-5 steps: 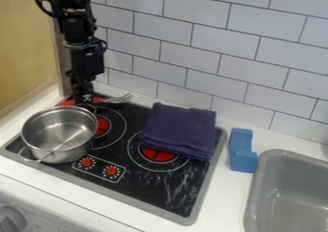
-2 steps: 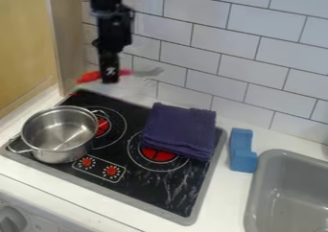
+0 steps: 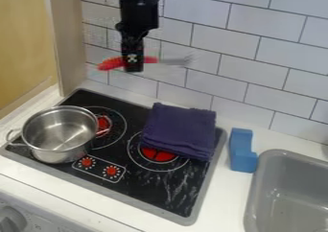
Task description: Move the red fork to the bottom right of the stove
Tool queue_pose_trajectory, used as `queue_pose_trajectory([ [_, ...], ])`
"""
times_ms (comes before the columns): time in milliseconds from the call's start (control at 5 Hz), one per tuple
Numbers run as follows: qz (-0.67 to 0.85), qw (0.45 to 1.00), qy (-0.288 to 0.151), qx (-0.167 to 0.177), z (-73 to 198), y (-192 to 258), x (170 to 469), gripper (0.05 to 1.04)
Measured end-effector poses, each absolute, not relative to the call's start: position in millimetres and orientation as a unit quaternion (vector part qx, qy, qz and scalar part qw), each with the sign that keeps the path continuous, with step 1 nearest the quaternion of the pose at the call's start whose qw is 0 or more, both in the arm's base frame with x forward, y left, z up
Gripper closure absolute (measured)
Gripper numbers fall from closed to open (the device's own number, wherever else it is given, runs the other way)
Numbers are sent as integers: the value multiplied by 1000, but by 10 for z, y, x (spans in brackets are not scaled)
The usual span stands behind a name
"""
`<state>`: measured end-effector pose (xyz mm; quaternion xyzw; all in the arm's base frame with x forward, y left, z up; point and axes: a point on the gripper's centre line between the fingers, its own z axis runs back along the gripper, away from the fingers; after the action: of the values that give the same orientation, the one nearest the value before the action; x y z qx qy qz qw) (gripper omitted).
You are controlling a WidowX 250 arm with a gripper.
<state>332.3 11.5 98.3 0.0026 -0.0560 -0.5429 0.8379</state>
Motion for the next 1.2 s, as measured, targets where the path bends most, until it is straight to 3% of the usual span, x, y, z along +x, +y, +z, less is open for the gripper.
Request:
queue_pose_trajectory([
  [400,-587,809,-39,-18,882,-38,2841,730],
  [1200,-680,733,-15,-17,452,-443,2352,730],
])
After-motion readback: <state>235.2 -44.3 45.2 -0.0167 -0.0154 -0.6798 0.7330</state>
